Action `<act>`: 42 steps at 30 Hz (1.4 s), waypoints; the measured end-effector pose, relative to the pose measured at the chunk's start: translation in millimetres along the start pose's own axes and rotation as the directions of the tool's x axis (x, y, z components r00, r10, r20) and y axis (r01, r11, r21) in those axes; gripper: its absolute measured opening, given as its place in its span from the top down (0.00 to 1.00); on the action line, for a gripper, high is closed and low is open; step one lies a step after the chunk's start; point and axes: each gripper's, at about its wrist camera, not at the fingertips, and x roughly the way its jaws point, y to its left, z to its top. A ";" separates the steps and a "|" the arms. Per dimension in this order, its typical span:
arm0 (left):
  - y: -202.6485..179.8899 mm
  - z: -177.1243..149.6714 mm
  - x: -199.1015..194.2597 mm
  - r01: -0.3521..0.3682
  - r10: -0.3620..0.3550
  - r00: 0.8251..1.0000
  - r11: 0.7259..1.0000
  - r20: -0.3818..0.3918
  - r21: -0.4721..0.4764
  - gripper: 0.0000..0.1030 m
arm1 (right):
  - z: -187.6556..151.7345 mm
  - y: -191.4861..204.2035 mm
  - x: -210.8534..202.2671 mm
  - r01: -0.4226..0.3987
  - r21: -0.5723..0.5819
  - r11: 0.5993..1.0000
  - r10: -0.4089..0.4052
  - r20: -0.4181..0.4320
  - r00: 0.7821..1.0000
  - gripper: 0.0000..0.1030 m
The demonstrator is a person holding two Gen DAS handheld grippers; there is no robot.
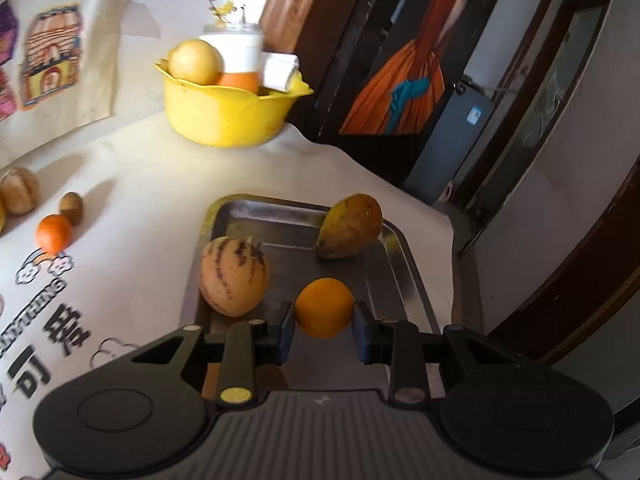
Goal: Organize fruits
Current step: 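Carry the orange in the left tool while the right tool carries the melon to the tray, then lower the orange onto the tray and open the left tool while the right tool releases the melon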
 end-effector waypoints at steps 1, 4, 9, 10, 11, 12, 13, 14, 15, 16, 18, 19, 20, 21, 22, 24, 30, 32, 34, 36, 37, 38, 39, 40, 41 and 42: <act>-1.8 0.2 3.9 -0.007 0.007 1.000 1.000 -0.004 0.010 0.68 | -0.1 -1.8 1.6 0.003 0.000 1.000 -0.003 -0.003 1.000 0.56; -4.0 -1.3 12.4 -0.018 0.019 1.000 0.999 -0.019 0.030 0.68 | -1.2 -5.6 4.8 0.004 0.003 1.000 -0.004 -0.007 1.000 0.56; -4.2 -4.0 21.2 -0.023 0.026 0.999 0.998 -0.042 0.052 0.67 | -3.0 -5.5 7.3 0.003 -0.006 1.000 -0.003 -0.008 1.000 0.56; -4.2 -4.2 22.8 -0.024 0.026 0.998 0.998 -0.048 0.052 0.67 | -3.4 -5.4 7.3 0.002 -0.006 1.000 -0.002 -0.007 1.000 0.56; -3.9 -4.1 24.4 -0.025 0.028 0.998 0.998 -0.054 0.052 0.67 | -3.5 -6.0 7.6 0.001 -0.003 1.000 -0.001 -0.007 1.000 0.56; -3.8 -4.1 25.8 -0.027 0.031 0.998 0.998 -0.060 0.053 0.67 | -3.3 -6.7 7.9 -0.001 0.000 1.000 0.001 -0.007 1.000 0.55; -3.6 -4.3 27.0 -0.029 0.033 0.997 0.998 -0.066 0.054 0.67 | -2.7 -7.1 8.5 -0.002 0.001 1.000 0.002 -0.007 1.000 0.55; -3.4 -4.0 28.7 -0.031 0.035 0.997 0.998 -0.071 0.054 0.67 | -2.2 -7.0 8.5 -0.003 0.002 1.000 0.003 -0.007 1.000 0.55; -3.6 -4.3 28.9 -0.032 0.036 0.997 0.998 -0.071 0.056 0.67 | -1.9 -7.1 8.1 -0.003 0.001 1.000 0.003 -0.007 1.000 0.55; -4.1 -4.2 29.1 -0.036 0.040 0.997 0.998 -0.071 0.058 0.67 | -2.0 -7.4 7.9 -0.004 0.000 1.000 0.004 -0.007 1.000 0.55; -4.7 -3.9 29.5 -0.039 0.044 0.996 0.998 -0.075 0.059 0.67 | -2.8 -7.8 7.7 -0.005 -0.001 1.000 0.005 -0.006 1.000 0.55; -5.2 -3.7 30.1 -0.040 0.045 0.996 0.997 -0.077 0.059 0.67 | -2.8 -7.8 7.6 -0.006 -0.001 1.000 0.006 -0.006 1.000 0.55; -5.6 -3.7 30.3 -0.042 0.047 0.996 0.997 -0.078 0.061 0.67 | -2.9 -7.8 7.7 -0.005 -0.001 1.000 0.005 -0.006 1.000 0.55; -6.2 -3.3 31.4 -0.044 0.049 0.996 0.997 -0.080 0.064 0.67 | -3.4 -8.1 7.6 -0.006 0.000 1.000 0.006 -0.006 1.000 0.55; -6.4 -3.1 32.0 -0.046 0.051 0.995 0.997 -0.081 0.065 0.67 | -3.7 -8.3 7.7 -0.007 0.001 1.000 0.007 -0.006 1.000 0.55; -6.5 -2.5 32.8 -0.048 0.053 0.995 0.997 -0.084 0.064 0.67 | -3.8 -8.9 8.0 -0.009 0.003 1.000 0.009 -0.007 1.000 0.55; -4.2 -0.3 33.7 -0.053 0.056 0.994 0.998 -0.089 0.040 0.67 | -4.3 -10.1 8.2 -0.011 0.001 1.000 0.011 -0.010 1.000 0.54; -3.2 0.3 32.7 -0.052 0.054 0.994 0.998 -0.090 0.031 0.62 | -4.8 -9.2 7.7 -0.007 -0.001 1.000 0.007 -0.011 1.000 0.53; -2.6 0.8 29.7 -0.051 0.053 0.995 0.998 -0.086 0.024 0.54 | -4.4 -8.1 7.2 -0.005 -0.001 1.000 0.005 -0.012 1.000 0.52; -2.3 1.1 24.4 -0.049 0.050 0.996 0.999 -0.079 0.013 0.50 | -3.9 -7.4 5.6 -0.003 0.000 1.000 0.003 -0.010 1.000 0.48; -1.8 1.4 21.2 -0.046 0.047 0.996 0.999 -0.078 0.007 0.46 | -3.7 -6.5 4.4 -0.002 -0.001 1.000 0.002 -0.008 1.000 0.46; -1.0 1.7 17.1 -0.041 0.041 0.996 0.999 -0.078 -0.004 0.43 | -3.5 -5.5 2.8 -0.001 -0.001 1.000 0.001 -0.005 1.000 0.44; 0.0 1.9 12.3 -0.032 0.031 0.997 0.999 -0.077 -0.016 0.39 | -2.9 -4.7 0.9 -0.001 -0.001 1.000 0.001 -0.002 1.000 0.41; 0.7 2.2 7.2 -0.023 0.021 0.997 0.999 -0.072 -0.026 0.34 | -2.6 -3.5 -1.2 -0.001 0.000 1.000 0.001 0.001 1.000 0.38; 1.4 2.5 1.3 -0.017 0.015 0.998 0.999 -0.065 -0.034 0.27 | -2.3 -2.1 -3.7 -0.001 0.001 1.000 0.001 0.003 1.000 0.37; 2.3 2.9 -5.5 -0.014 0.011 0.998 0.999 -0.055 -0.041 0.24 | -1.7 -0.6 -6.2 -0.001 0.003 1.000 0.001 0.006 1.000 0.35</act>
